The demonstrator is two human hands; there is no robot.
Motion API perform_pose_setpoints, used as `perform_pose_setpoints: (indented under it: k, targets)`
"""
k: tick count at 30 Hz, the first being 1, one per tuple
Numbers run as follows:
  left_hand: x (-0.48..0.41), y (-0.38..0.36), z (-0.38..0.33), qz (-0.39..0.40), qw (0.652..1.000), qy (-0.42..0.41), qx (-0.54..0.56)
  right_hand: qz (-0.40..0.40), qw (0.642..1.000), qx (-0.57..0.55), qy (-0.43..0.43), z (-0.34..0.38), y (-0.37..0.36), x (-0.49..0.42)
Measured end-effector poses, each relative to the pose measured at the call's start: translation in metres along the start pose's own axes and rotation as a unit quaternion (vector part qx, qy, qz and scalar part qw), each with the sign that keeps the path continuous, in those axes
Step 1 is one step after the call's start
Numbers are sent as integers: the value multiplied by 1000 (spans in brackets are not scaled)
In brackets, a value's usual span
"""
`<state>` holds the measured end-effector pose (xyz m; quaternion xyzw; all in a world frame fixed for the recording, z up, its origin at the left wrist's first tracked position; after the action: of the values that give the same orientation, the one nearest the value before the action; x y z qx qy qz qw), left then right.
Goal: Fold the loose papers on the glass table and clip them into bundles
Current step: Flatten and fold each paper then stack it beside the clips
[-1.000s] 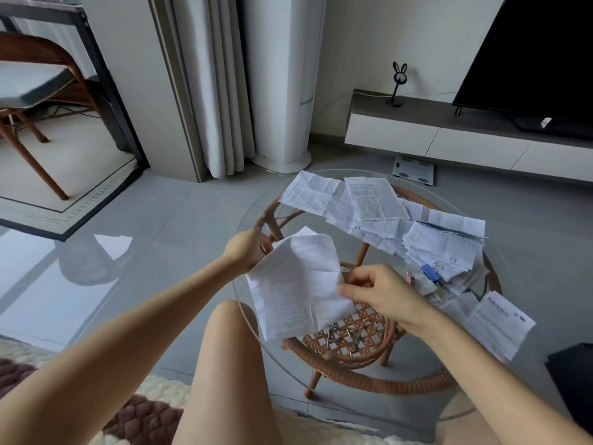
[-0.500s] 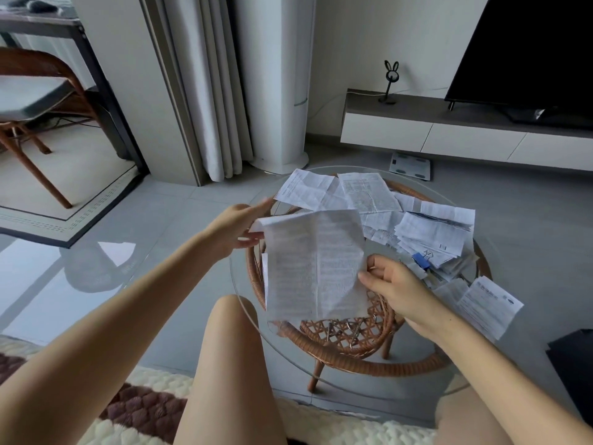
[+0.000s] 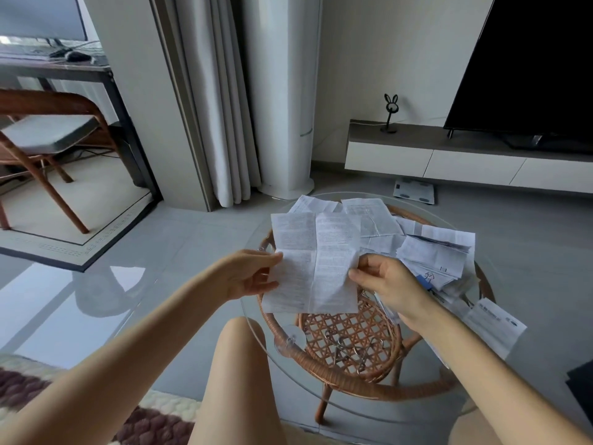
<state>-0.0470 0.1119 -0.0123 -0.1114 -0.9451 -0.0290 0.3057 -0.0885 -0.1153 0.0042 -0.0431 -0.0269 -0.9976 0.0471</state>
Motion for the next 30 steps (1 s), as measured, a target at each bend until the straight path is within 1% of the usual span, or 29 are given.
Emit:
perform_pose_setpoints:
  k: [2, 4, 5, 7, 9, 11, 14, 16, 18, 21, 25, 28, 30]
  targets:
    - [0, -1, -8, -29, 997, -17, 65, -41, 998, 44, 12, 7, 6, -1]
    - [3, -2, -17, -42, 994, -43, 95, -89, 994, 59, 10, 14, 13, -3]
    - [6, -4, -23, -44, 993, -61, 96, -107, 993, 45, -5, 15, 16, -4]
    - [12, -7, -35, -56, 988, -113, 84, -125, 991, -31, -45, 16, 17, -6]
    - [18, -7, -43, -87, 980, -164, 73, -127, 981, -125, -78, 18, 12, -7]
    - [24, -6, -45, -116, 973, -192, 59, -116, 971, -188, -94, 19, 6, -6]
    - [34, -5, -34, -142, 967, -209, 20, -115, 969, -197, -98, 13, 0, -2]
    - [37, -4, -18, -151, 968, -201, -11, -120, 968, -195, -107, 1, -1, 3]
    - [36, -4, 3, -160, 968, -182, -59, -119, 971, -159, -132, -15, -3, 11]
    - [31, -8, 37, -169, 957, -169, -166, -108, 979, -52, -166, -39, -6, 26]
    - [22, -9, 69, -187, 921, -164, -301, -119, 971, 73, -193, -64, -5, 40]
    - [17, -9, 82, -173, 893, -134, -392, -124, 956, 191, -183, -72, -2, 43]
    - [14, -11, 85, -162, 875, -140, -434, -124, 951, 230, -168, -72, -3, 40]
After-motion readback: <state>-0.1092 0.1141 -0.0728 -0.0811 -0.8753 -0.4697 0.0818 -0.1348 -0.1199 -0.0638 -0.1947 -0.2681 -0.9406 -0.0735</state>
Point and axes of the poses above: each hand's wrist, its own x-axis away from the middle knuckle, its own y-axis out of the back of the hand, z = x × y, the point moved 6 cm from there along -x, towards the middle knuckle, and after that the axes turned 7 degrees about -x, right-handed, at the moved point
